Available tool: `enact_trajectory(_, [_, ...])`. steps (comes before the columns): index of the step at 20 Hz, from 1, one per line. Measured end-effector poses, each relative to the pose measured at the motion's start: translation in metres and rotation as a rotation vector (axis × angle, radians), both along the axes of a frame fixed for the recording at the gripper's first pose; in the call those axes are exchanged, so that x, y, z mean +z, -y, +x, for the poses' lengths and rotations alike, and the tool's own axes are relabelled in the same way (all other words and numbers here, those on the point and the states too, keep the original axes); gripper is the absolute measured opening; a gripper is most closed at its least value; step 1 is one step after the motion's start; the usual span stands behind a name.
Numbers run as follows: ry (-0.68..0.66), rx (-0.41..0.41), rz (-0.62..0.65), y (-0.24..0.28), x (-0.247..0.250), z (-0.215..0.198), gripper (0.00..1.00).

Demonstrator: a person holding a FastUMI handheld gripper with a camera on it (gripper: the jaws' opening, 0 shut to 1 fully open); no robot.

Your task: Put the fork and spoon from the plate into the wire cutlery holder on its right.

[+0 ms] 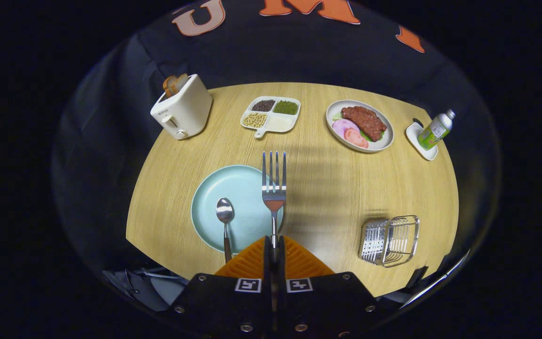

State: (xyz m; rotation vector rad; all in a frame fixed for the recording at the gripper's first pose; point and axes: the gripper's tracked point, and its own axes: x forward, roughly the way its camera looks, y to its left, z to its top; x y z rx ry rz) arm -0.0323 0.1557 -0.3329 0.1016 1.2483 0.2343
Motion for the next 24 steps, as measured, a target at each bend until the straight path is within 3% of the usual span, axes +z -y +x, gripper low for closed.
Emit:
enact_trajectory(4, [0.044,-0.078,-0.047,0.057,0.013,-0.007,0.05])
enact_trajectory(10, [-0.003,-0.174,-0.123,0.144,0.005,-0.039,0.05])
enact_trajectory(24, [-0.15,-0.156,-0.127,0.194,-0.047,-0.078,0.06])
